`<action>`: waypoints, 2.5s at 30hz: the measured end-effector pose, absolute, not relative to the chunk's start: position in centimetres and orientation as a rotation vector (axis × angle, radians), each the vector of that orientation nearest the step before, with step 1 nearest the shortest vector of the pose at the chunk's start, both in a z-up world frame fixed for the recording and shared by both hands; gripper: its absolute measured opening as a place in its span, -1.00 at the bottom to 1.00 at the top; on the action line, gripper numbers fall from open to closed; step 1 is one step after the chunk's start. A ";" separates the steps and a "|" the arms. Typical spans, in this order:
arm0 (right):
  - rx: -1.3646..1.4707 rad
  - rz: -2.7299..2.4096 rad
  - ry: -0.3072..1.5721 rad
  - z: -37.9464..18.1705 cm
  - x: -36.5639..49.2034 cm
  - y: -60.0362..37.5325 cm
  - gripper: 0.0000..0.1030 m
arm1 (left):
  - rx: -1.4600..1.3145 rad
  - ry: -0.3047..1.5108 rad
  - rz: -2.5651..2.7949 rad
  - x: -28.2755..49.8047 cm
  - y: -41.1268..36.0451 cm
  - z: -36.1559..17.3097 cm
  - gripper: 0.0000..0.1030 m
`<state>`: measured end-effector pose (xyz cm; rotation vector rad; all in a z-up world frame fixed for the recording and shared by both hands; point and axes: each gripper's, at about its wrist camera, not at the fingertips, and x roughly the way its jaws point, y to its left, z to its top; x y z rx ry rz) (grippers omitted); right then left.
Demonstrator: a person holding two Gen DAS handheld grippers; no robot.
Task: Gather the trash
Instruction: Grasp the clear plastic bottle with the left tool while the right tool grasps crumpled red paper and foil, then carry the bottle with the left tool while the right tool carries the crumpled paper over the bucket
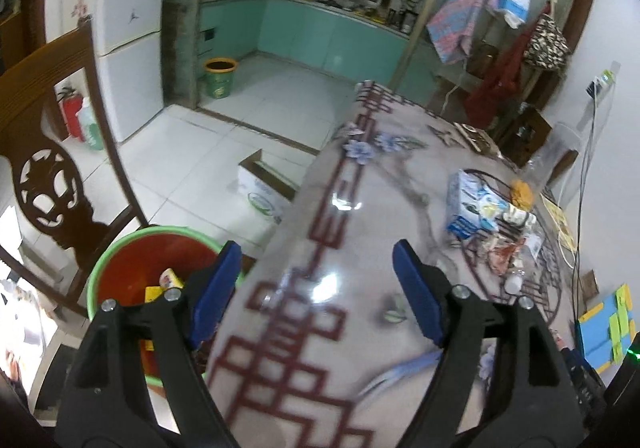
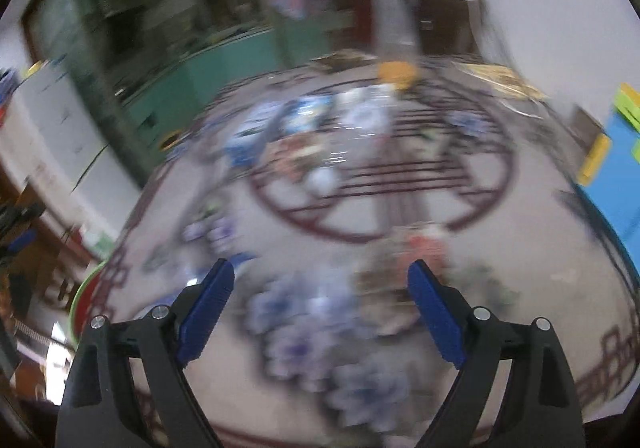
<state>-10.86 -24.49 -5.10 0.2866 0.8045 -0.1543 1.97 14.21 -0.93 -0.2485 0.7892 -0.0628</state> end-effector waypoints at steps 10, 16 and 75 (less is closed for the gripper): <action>0.457 -0.226 0.985 -10.0 -8.8 -29.5 0.68 | -0.231 0.827 -0.141 3.4 7.7 -1.6 0.48; 0.407 -0.089 1.093 -9.3 -3.6 -30.1 -0.15 | -0.111 0.835 -0.226 3.7 2.5 -2.2 0.48; 0.171 -0.197 0.691 -0.8 -4.8 -33.8 -0.10 | 0.184 0.849 -0.449 2.4 -12.1 -2.1 -0.04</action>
